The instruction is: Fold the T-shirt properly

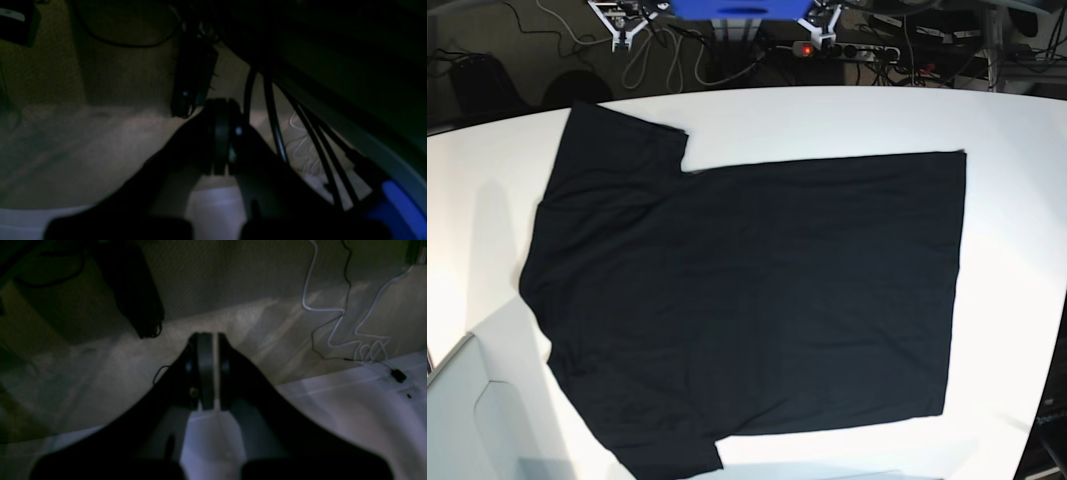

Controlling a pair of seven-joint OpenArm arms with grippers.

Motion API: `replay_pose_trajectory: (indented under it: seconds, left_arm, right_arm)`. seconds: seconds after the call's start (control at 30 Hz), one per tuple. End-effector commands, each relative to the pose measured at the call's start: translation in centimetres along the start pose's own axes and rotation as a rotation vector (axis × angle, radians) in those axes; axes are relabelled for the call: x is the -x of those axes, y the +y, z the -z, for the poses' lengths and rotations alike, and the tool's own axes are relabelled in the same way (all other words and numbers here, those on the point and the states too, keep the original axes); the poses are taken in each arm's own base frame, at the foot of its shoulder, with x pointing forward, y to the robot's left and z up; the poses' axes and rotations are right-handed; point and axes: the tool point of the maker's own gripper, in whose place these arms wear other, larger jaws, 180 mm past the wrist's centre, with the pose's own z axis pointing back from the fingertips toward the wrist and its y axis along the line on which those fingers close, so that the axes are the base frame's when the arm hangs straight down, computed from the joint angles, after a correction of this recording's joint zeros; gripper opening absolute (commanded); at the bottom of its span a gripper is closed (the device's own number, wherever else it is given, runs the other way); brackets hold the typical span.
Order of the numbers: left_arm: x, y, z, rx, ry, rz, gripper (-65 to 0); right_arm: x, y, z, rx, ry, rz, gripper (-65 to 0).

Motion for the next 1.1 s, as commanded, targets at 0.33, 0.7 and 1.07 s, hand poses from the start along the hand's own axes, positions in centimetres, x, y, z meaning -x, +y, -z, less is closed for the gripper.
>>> replay_pose_trajectory:
  seconds: [0.33,0.7,1.07]
  left_arm:
    - [0.3,-0.7,-0.6,0.035,0.051,-0.01,-65.0]
    - [0.6,0.8,-0.9,0.01,0.093,0.099,-65.0]
    - [0.0,1.0,-1.0,0.006,0.06,0.115,-65.0]
  right_arm:
    - [0.6,-1.3,0.1,0.036,0.017,0.006,-64.7]
    - [-1.1,-2.6,-0.3,0.05,-0.034,-0.021,-64.9]
    - [-2.0,-2.8,-1.2,0.042,0.011,-0.003,-64.9]
